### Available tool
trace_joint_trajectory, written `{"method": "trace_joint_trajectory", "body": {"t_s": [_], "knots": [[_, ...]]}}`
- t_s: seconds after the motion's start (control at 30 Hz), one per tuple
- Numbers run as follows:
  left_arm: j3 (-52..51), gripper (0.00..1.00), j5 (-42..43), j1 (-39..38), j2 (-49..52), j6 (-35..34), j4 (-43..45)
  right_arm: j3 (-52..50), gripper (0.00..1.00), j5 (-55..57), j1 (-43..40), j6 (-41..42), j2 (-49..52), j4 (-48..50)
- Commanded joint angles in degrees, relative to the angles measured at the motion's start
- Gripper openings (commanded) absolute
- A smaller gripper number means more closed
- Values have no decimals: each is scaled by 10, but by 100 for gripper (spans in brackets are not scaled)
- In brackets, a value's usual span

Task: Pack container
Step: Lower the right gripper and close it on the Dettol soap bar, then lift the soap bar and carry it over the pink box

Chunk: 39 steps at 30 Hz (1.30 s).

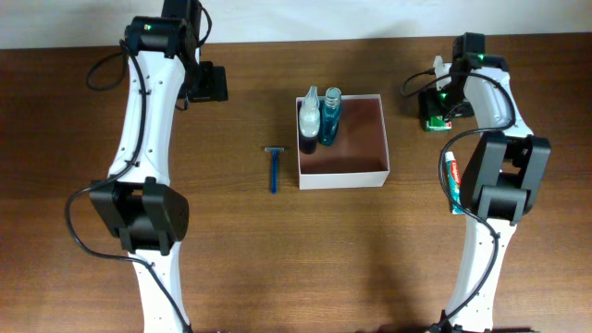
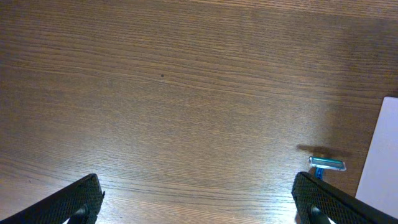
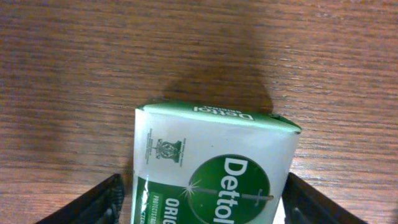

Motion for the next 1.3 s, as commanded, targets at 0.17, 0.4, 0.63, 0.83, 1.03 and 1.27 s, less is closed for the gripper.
{"method": "trace_joint_trajectory", "body": {"t_s": [0.17,0.4,0.63,0.83,1.03,1.27], "knots": [[-3,99,4,3,1,-6,-2,-6,66,9,2,4,13,-5],[-3,99,4,3,1,-6,-2,-4,51,9,2,4,12,-17],[-3,99,4,3,1,-6,-2,14,52,9,2,4,11,-38],[-3,99,4,3,1,-6,-2,68,52,8,2,4,10,-73],[-3,99,4,3,1,-6,-2,151,48,-12,3,24,10,-139],[-3,99,4,3,1,-6,-2,263,47,-40,5,54,10,-250]]}}
